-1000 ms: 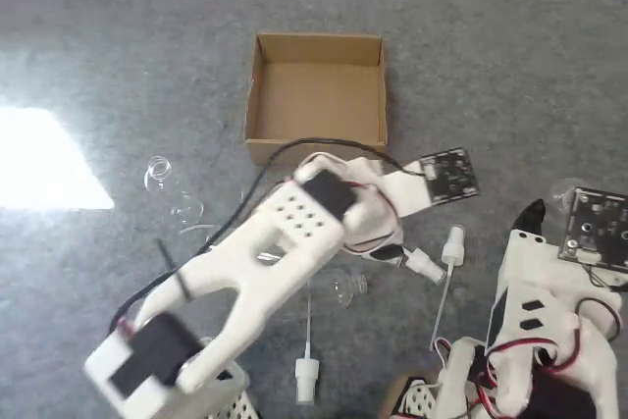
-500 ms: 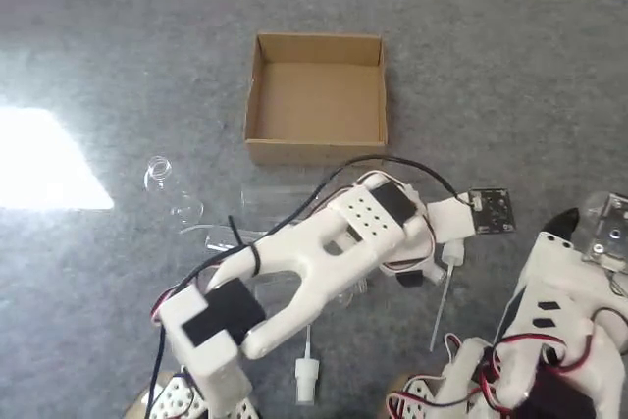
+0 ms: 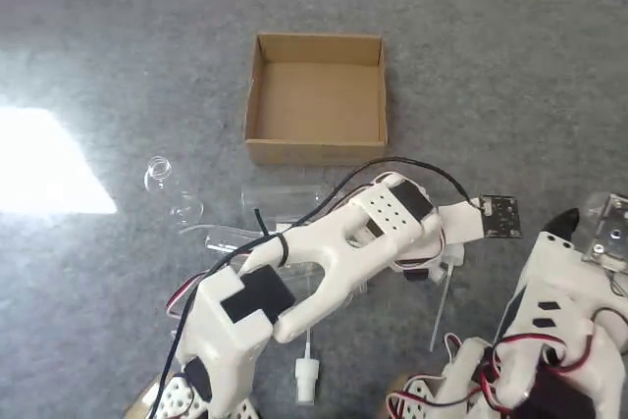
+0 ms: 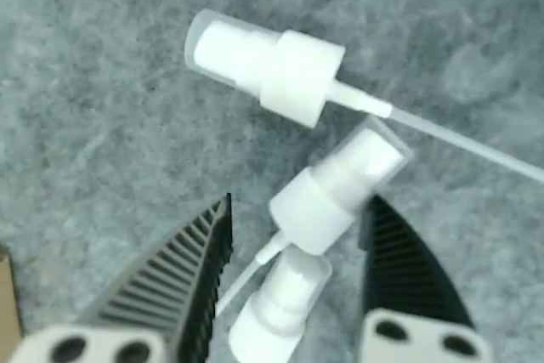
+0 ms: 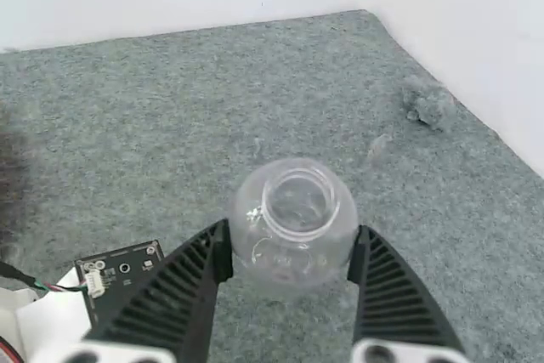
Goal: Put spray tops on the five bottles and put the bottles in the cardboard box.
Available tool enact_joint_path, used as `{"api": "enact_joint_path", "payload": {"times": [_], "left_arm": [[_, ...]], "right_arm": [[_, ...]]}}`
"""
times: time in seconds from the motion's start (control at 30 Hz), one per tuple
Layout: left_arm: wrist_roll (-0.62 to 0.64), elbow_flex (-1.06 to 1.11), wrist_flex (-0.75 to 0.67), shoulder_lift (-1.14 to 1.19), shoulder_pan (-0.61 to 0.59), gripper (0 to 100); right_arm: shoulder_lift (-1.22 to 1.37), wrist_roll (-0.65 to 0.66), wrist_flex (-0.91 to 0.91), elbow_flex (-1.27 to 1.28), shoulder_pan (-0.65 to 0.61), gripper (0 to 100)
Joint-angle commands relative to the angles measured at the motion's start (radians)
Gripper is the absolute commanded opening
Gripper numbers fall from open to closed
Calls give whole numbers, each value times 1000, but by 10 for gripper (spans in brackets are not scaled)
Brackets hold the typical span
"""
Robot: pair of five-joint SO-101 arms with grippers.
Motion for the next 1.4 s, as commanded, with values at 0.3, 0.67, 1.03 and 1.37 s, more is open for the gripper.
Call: {"api": "enact_joint_path", "payload": {"times": [0.3,0.67,1.03,1.37], "left_arm": [[-49,-47,-11,-5,52,190],[-81,-47,6,-3,64,89],[-75,-45,8,-15,60,30],[3,-44,35,-183,-14,30]], "right_arm": [[-7,14,-25,-12,7,137],[-7,14,-25,-12,7,136],[-7,14,-25,-12,7,134],[-7,14,-25,-12,7,134]]}}
